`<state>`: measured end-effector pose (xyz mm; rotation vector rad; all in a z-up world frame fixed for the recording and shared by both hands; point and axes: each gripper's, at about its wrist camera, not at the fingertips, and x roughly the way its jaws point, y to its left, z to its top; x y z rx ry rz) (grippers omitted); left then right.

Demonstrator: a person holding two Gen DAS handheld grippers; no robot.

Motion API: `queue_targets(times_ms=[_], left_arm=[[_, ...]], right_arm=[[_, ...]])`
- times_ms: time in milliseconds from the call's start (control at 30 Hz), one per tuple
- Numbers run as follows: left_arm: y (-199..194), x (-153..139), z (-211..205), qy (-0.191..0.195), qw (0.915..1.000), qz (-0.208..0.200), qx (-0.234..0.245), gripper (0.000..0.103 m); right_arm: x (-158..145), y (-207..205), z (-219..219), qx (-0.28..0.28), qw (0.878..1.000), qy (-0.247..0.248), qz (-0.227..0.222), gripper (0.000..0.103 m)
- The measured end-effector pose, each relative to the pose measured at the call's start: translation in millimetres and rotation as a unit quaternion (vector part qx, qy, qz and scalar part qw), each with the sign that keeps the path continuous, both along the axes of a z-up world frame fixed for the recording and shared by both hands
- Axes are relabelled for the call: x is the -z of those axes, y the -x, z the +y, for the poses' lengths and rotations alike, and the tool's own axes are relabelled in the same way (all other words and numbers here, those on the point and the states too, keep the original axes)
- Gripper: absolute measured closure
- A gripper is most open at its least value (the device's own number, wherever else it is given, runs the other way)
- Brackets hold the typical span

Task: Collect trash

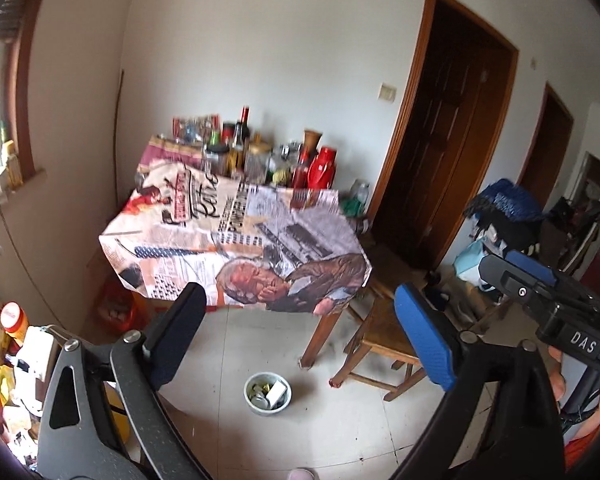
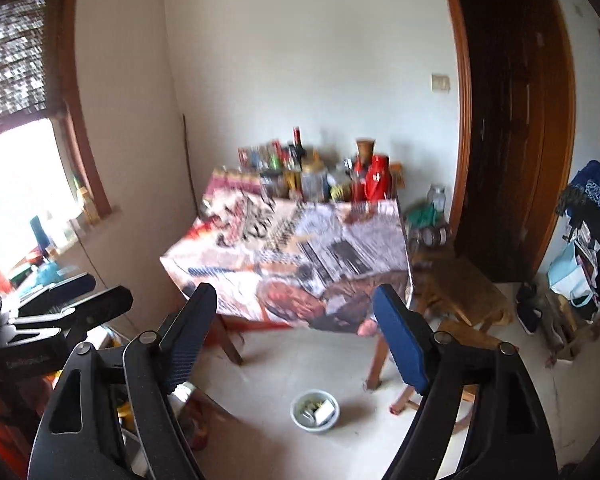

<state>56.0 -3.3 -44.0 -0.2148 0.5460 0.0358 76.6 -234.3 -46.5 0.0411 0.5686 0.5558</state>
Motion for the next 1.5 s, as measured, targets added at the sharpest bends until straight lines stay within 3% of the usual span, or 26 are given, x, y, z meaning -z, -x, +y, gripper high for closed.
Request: queue_targets(times_ms=[233, 467, 1500], left_arm=[[55, -16, 7, -0.013, 0.9997, -0.02, 0.0, 0.006], [75, -25, 11, -0.017, 0.9993, -0.034, 0.005, 0.006], [64, -36, 10, -0.025, 0.9983, -0.051, 0.011, 0.006]], right_arm=[[-13, 44, 6, 0.015, 1.0, 0.0, -0.024, 0.017], [-20, 63, 5, 0.02, 0.999, 0.001, -0.025, 0.017], [-31, 61, 9, 0.019, 0.999, 0.005, -0.041, 0.017]])
